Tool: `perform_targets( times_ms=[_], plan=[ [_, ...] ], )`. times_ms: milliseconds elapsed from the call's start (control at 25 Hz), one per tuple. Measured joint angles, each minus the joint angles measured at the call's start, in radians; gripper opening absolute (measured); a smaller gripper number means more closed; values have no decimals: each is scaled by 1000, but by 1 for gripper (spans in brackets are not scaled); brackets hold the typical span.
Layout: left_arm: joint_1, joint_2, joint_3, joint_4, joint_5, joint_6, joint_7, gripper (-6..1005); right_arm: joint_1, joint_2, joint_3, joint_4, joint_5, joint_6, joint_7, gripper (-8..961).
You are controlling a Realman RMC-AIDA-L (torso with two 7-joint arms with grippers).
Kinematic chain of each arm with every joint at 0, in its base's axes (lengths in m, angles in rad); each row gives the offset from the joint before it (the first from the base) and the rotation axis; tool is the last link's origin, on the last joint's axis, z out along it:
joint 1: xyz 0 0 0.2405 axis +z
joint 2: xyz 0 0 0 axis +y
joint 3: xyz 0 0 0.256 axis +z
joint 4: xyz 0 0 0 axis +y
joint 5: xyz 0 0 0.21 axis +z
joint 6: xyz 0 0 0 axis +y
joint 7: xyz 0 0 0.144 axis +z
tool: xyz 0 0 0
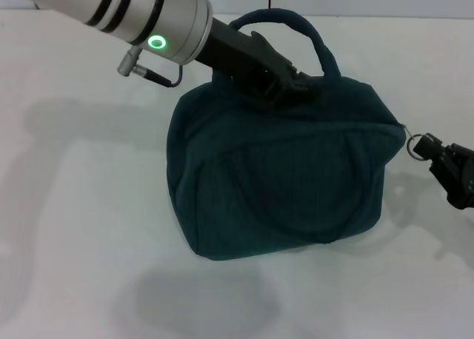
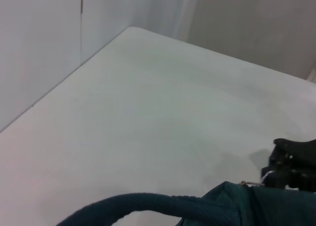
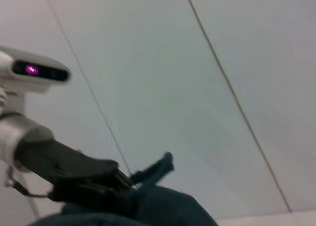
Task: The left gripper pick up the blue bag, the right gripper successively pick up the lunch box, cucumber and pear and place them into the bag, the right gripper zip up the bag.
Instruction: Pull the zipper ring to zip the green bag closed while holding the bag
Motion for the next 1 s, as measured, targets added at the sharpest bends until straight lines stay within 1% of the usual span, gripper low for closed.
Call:
perform_targets(
  times_ms=[240,360,640,1000],
  plan=[
    [20,2,-18,31,-14,31,0,139,-3,-1,5,0,1,-48,0,13],
    [35,4,-53,58,-49,59,8,112,-4,-2,5,0,2,-48,0,13],
    [51,7,-139,62,-86,112,26,71,-4,-3,5,-1,2,-48,0,14],
    [76,19,-149,53,-133,151,42,61,-4,-3,13,-1,14,-60,0,14]
  ],
)
